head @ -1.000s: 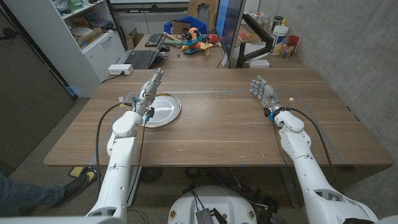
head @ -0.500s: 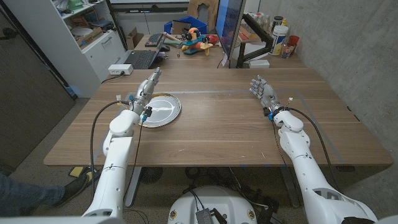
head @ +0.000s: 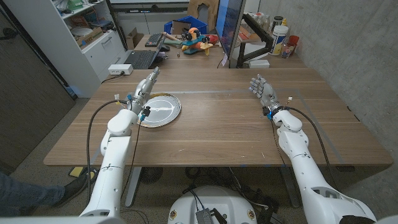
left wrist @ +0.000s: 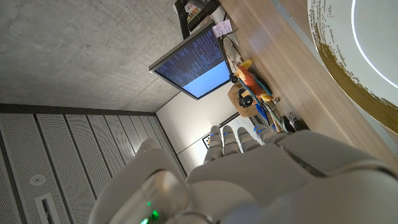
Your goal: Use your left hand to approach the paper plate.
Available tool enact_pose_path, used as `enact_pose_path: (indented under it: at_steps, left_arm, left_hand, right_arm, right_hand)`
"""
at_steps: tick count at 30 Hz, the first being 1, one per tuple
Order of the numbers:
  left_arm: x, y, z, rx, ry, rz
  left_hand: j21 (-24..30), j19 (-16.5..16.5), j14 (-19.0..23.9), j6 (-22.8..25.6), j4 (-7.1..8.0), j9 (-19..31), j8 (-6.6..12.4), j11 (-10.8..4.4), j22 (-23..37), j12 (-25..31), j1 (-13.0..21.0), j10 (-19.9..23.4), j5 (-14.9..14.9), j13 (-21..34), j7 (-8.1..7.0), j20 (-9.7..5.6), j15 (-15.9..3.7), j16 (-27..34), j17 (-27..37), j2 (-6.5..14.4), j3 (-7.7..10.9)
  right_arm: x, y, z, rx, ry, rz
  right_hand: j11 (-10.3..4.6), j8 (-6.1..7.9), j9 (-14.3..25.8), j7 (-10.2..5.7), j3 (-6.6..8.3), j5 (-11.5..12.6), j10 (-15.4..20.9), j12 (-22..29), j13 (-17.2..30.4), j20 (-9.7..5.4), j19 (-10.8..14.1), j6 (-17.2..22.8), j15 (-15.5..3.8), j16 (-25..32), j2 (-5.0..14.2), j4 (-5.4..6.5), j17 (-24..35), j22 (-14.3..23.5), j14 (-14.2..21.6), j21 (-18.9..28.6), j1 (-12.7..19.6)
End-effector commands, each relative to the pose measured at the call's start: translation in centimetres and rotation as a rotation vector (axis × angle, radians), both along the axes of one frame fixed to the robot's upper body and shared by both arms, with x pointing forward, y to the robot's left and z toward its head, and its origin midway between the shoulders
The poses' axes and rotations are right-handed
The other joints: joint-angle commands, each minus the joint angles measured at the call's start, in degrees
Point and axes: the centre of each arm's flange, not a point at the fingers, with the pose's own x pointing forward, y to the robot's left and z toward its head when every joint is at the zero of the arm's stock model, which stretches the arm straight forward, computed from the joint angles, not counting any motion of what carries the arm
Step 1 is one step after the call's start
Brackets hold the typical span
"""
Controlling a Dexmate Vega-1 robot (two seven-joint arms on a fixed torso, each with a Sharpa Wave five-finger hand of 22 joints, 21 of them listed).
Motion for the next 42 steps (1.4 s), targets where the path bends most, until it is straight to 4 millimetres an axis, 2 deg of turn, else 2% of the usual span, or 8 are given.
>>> enact_pose_path:
  at_steps: [1, 42]
  left_arm:
    - [-0.2, 0.6, 0.1, 0.016, -0.006, 0.029]
    - [-0.8, 2.7, 0.1, 0.090, 0.041, 0.094]
  left_hand:
    - [0.0, -1.0, 0.1, 0.2, -0.23, 0.3, 0.52, -0.30, 0.2, 0.1, 0.7, 0.1, -0.2, 0.3, 0.19, 0.43, 0.08, 0.5, 0.1, 0.1, 0.12]
    - [-0.1, -1.1, 0.3, 0.8, -0.62, 0.3, 0.55, -0.38, 0.3, 0.1, 1.7, 0.3, -0.7, 0.3, 0.17, 0.66, -0.07, 0.3, 0.1, 0.6, 0.23]
  right_arm:
    - [0.2, 0.3, 0.3, 0.002, -0.005, -0.002]
    - [0.7, 0.4, 0.7, 0.002, -0.011, 0.001]
  right_hand:
    - [-0.26, 0.42, 0.1, -0.04, 0.40, 0.1, 0.4, -0.3, 0.3, -0.05, 0.4, 0.7, 0.09, 0.1, 0.15, -0.28, 0.2, 0.1, 0.5, 0.0, 0.2]
    - [-0.16, 0.35, 0.1, 0.02, 0.47, 0.1, 0.6, -0.4, 0.3, -0.01, 0.7, 0.8, 0.10, 0.1, 0.21, -0.36, 0.2, 0.2, 0.5, -0.6, 0.2]
